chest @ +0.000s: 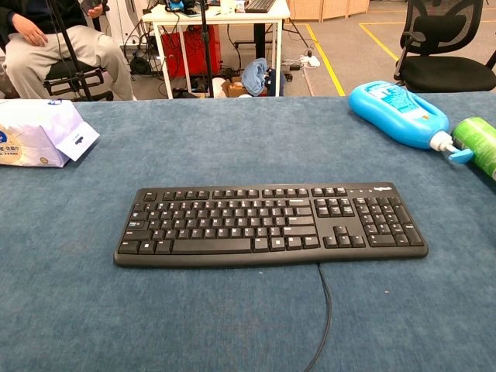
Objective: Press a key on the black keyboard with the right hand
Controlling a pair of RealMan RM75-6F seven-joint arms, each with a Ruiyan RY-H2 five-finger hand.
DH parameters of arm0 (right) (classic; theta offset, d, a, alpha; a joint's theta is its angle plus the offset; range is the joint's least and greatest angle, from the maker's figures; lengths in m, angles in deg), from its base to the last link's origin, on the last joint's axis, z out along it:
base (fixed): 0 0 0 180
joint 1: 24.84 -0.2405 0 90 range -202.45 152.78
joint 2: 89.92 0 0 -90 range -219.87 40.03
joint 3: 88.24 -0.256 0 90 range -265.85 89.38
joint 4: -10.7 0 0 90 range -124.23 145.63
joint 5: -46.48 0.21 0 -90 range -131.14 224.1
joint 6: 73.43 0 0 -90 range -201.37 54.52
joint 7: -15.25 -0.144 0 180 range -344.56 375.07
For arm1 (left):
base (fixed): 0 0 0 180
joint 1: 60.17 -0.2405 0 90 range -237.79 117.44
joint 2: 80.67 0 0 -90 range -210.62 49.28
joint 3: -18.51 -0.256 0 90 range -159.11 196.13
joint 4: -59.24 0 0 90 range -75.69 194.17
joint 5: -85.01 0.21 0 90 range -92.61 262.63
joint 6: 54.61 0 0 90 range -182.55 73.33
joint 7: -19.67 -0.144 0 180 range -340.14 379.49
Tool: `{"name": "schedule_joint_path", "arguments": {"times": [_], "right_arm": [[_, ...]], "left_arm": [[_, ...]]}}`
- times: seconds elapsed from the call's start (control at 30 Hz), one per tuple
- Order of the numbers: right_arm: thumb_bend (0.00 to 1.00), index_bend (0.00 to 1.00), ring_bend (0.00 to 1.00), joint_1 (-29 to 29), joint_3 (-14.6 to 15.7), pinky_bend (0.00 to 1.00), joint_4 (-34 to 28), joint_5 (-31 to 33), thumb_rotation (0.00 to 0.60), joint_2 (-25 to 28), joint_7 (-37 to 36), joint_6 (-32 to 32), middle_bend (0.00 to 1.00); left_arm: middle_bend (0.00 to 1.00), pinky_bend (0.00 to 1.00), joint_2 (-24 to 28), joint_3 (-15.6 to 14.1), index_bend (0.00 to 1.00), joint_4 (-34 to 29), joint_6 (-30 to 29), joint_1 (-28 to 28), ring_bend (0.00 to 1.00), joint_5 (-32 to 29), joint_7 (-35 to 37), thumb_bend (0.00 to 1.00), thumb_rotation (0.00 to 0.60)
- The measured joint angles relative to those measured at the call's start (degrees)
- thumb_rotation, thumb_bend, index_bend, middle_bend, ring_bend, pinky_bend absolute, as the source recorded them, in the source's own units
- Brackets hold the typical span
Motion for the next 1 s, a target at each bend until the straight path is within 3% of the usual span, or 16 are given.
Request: {"name": "schedule_joint_path", "arguments": {"times": [0.1, 0.2, 0.3, 0.67, 1.0], "right_arm": [[0.24, 0.02, 0.46, -0.17, -0.23, 0.38, -1.29, -0.77, 0.6, 0.59, 1.57, 0.38, 0.52], [0.26, 0.1, 0.62, -0.79, -0.64, 0.47, -2.25, -1.84, 0.6, 0.79, 4.13, 0.4, 0.67], [0.33, 0.15, 0.7, -1.92, -1.05, 0.49, -3.86, -2.83, 0.6, 0.5, 7.21, -0.4, 0.76], [0.57, 0.15, 0.71, -6.36, 1.38, 0.49, -10.04, -4.56, 0.6, -1.48, 15.55, -11.38, 0.77], [0.57, 0.14, 0.71, -10.51, 5.68, 0.49, -14.59, 0.29, 0.6, -2.7, 22.89, -25.44, 0.77]], "left_arm": [[0.0, 0.0, 0.1, -0.15, 0.0, -0.23, -0.28, -0.07, 0.0, 0.59, 0.14, 0.0, 0.6], [0.0, 0.0, 0.16, -0.35, 0.0, -0.4, -0.52, -0.18, 0.0, 1.14, 0.11, 0.0, 0.6], [0.0, 0.0, 0.18, -0.54, 0.0, -0.58, -0.69, -0.28, 0.0, 1.59, -0.03, 0.0, 0.6], [0.0, 0.0, 0.44, -0.68, 0.0, -0.52, -1.38, -0.63, 0.0, 2.25, 0.47, 0.0, 0.6], [0.0, 0.0, 0.38, -0.62, 0.0, -0.34, -1.18, -0.59, 0.0, 2.22, 0.34, 0.0, 0.6]]}}
